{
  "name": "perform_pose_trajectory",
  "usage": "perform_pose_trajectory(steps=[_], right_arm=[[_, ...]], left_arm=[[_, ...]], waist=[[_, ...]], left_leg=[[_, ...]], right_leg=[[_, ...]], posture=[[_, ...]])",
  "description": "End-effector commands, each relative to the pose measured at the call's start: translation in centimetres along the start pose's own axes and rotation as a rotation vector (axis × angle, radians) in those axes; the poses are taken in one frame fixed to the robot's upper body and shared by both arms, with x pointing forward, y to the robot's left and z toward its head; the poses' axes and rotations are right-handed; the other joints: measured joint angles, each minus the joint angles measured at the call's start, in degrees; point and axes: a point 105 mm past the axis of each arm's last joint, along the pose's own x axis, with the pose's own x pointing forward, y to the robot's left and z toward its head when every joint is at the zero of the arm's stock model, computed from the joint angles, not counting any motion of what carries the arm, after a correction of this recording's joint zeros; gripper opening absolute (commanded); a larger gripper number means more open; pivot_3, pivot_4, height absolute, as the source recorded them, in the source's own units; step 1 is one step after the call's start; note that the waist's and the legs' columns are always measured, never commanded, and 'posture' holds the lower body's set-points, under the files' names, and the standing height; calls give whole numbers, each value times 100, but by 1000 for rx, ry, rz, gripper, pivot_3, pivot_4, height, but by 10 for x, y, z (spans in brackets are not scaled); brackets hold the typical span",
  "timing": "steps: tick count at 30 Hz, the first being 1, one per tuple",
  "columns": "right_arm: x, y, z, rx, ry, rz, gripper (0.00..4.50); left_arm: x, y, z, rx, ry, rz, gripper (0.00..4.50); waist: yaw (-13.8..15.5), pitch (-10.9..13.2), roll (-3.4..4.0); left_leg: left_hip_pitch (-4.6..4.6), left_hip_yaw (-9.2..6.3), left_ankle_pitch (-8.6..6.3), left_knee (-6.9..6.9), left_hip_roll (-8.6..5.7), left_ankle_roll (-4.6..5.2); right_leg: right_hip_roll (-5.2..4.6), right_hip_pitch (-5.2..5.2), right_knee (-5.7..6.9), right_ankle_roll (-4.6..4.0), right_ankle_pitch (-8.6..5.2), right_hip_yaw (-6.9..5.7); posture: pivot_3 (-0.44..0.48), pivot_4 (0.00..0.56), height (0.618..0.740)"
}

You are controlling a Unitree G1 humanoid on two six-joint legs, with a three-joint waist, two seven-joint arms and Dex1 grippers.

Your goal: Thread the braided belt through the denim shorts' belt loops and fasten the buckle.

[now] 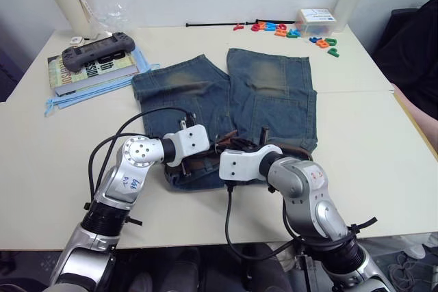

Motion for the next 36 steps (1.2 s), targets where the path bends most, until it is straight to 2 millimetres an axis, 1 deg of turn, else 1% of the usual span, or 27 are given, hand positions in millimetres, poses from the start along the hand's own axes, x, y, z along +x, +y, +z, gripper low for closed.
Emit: perform_pose_trajectory(steps=[1, 2, 3, 4, 6, 7, 9, 10, 13, 18, 20, 22, 25, 27, 36], right_arm=[[-9, -4, 17, 47, -71, -20, 7], [-10, -5, 15, 76, -66, -24, 1016], [-12, -7, 14, 114, -59, -34, 1419], [-13, -8, 12, 151, -55, -42, 1980], [-18, -11, 8, 198, -34, -56, 2933], [-20, -12, 6, 214, -25, -59, 3313], [-30, -14, 0, 258, -5, -64, 4371], [-35, -14, -3, 273, 4, -62, 4482], [-48, -12, -9, 292, 25, -49, 4482], [-72, -16, 0, 338, -41, -1, 4482], [-79, -19, 3, 354, -66, 12, 4482], [-83, -29, 0, 353, -68, -1, 4482], [-81, -48, -10, 302, -34, -53, 4482], [-77, -52, -17, 248, 3, -67, 4482], [-62, -39, -25, 70, 37, -26, 4482]], left_arm=[[16, -26, 18, -7, -86, -106, 0], [18, -28, 18, -12, -88, -115, 0], [19, -31, 18, -15, -90, -124, 0], [20, -32, 18, -15, -89, -128, 0], [22, -34, 18, -19, -89, -130, 0], [22, -34, 18, -22, -90, -130, 0], [24, -35, 18, -26, -92, -130, 0], [25, -34, 18, -26, -91, -129, 0], [26, -35, 19, -27, -92, -133, 0], [29, -37, 19, -25, -92, -142, 0], [29, -37, 19, -21, -93, -145, 0], [30, -37, 20, -25, -96, -148, 0], [31, -38, 20, -23, -97, -152, 0], [32, -39, 21, -21, -97, -153, 0], [32, -39, 22, -13, -95, -149, 0]], waist=[[6, -3, -1], [8, -5, -2], [10, -5, -3], [11, -5, -3], [15, -5, -3], [18, -6, -2], [24, -6, -2], [33, -6, -2], [112, -6, -2], [145, -6, -2], [147, -6, -2], [147, -6, -2], [152, -6, -2], [154, -6, -2], [181, -6, -2]], left_leg=[[0, -1, 0, 2, 0, 0], [0, -1, 0, 3, -1, 0], [0, -1, -1, 5, -1, 1], [0, -3, -1, 6, -1, 1], [0, -3, -3, 14, -1, 2], [0, -3, -4, 16, -2, 2], [0, -4, -8, 23, -2, 3], [0, -4, -10, 28, -1, 4], [-2, -5, -17, 33, -2, 9], [-9, -6, -20, 42, -2, 13], [-9, -10, -21, 42, -1, 14], [-9, -12, -21, 43, -1, 14], [-10, -13, -21, 45, -1, 14], [-11, -21, -21, 43, 0, 14], [-24, -30, -22, 45, -1, 14]], right_leg=[[0, 1, 0, 0, 0, 1], [0, 2, 2, 0, 0, 0], [-1, 2, 2, 0, 0, 1], [-1, 4, 2, 0, 0, 1], [-1, 5, 5, 0, 0, 1], [-1, 5, 6, 0, 0, 1], [0, 8, 7, 0, 0, 1], [0, 9, 7, 0, 0, 1], [0, 12, 6, 1, 0, 0], [-1, 14, 2, 1, 0, -2], [-1, 20, -4, 1, 0, -6], [-3, 21, -5, 2, 0, -10], [-6, 23, -7, 2, 0, -12], [-6, 29, -16, 2, 0, -19], [-10, 30, -27, 4, 1, -29]], posture=[[0, 150, 654], [0, 150, 654], [0, 150, 654], [0, 150, 654], [0, 150, 654], [0, 150, 654], [0, 150, 654], [0, 150, 654], [0, 150, 654], [0, 150, 654], [0, 150, 654], [0, 150, 654], [0, 150, 654], [0, 150, 654], [0, 150, 654]])
